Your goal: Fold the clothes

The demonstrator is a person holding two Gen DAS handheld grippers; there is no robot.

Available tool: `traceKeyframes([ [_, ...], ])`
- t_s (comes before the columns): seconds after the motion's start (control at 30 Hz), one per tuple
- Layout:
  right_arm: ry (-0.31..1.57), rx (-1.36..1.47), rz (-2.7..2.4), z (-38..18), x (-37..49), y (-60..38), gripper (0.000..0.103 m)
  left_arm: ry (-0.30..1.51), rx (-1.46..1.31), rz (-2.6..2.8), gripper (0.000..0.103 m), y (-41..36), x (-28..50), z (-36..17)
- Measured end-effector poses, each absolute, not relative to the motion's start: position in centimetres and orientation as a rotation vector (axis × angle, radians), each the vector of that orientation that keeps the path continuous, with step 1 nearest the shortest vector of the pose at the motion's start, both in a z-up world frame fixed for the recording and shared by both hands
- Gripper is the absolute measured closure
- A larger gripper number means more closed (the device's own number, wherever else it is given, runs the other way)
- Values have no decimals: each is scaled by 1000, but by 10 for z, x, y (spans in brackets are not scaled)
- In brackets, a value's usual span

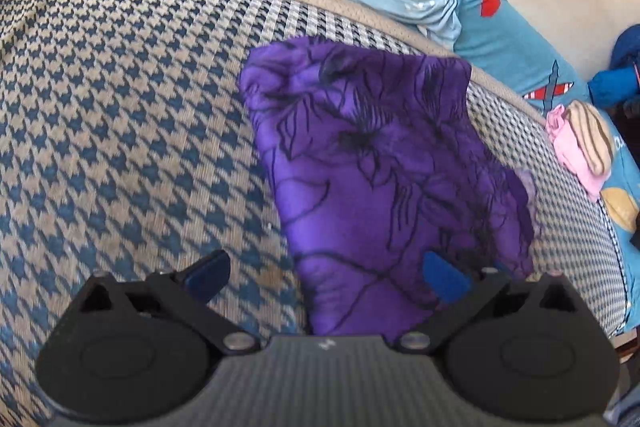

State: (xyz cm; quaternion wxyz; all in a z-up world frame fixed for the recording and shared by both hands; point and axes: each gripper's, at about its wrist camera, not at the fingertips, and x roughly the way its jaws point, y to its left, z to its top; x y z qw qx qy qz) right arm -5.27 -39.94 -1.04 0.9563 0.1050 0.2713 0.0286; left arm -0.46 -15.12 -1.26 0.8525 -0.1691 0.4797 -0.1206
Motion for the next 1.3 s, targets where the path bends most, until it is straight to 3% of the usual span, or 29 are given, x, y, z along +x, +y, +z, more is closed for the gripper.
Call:
traceKeyframes([
  [0.37,557,262,53,0,-62,-402,47,1019,-241,-246,0,-163,-22,-14],
  [0.63,582,280,17,7,-68,-407,31,1023,-52,-228,0,-182,-35,-17],
  [0.77,593,317,3,10,-70,-412,27,996,190,-209,0,-209,-49,-23],
  [1.3,607,382,-20,11,-78,-422,19,992,107,-164,0,-199,-56,-21],
])
